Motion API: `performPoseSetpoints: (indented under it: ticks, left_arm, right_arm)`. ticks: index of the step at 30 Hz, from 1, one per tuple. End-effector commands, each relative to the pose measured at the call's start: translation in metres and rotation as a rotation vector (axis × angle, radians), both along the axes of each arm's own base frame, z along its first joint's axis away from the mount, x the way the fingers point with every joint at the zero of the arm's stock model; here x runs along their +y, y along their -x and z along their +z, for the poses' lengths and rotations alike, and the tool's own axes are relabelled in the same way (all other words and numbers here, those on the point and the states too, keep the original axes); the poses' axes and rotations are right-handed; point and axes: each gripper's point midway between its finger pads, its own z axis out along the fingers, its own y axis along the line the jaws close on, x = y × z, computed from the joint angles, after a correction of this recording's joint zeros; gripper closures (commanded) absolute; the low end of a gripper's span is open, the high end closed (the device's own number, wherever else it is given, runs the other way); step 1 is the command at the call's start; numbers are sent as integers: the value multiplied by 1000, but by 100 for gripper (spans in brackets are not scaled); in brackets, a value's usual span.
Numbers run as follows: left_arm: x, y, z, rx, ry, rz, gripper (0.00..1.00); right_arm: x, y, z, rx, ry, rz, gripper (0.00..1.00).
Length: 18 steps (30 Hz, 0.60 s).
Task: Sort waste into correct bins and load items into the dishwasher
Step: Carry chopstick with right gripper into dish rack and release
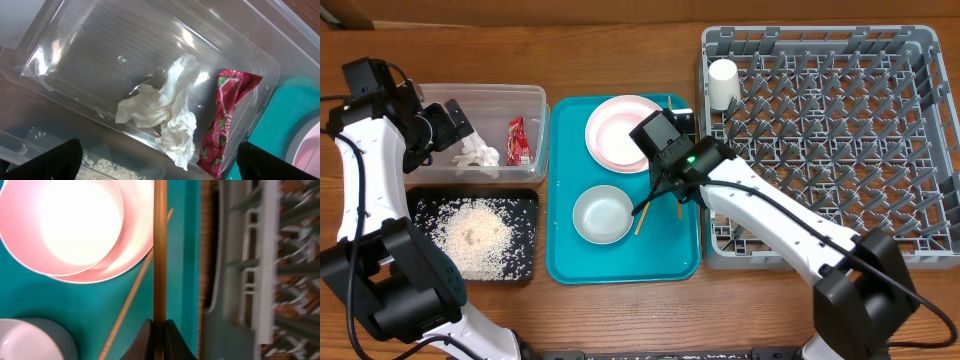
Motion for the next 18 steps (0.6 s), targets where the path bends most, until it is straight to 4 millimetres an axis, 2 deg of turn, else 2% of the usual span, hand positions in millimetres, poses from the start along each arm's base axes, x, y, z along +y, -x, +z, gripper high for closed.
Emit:
performPoseSetpoints:
  ticks: [1,5,9,12,13,14,18]
  left_arm:
    - [-2,-3,19,-41,-31,-25,0]
    - [-2,-3,19,-41,-31,-25,0]
    - [-2,-3,19,-41,-31,-25,0]
    - [-2,-3,19,-41,-31,-25,0]
    - [-2,-3,19,-41,-31,-25,0]
    - [-2,-3,19,-41,-32,-24,0]
    - [-2,-3,19,-41,-31,-25,0]
  right_arm:
    - [-23,-16,52,-161,71,-4,96]
    - [-42,-23,72,-220,83,-56,96]
    - [-68,-30,82,-227,106,-81,96]
    - [-100,-37,81,-206,127,-150,96]
    - [-119,-39,77,-176,128,-190,96]
    - [-129,-40,74,-150,121,-196,96]
    - [-147,-45,68,-99,125,-123,96]
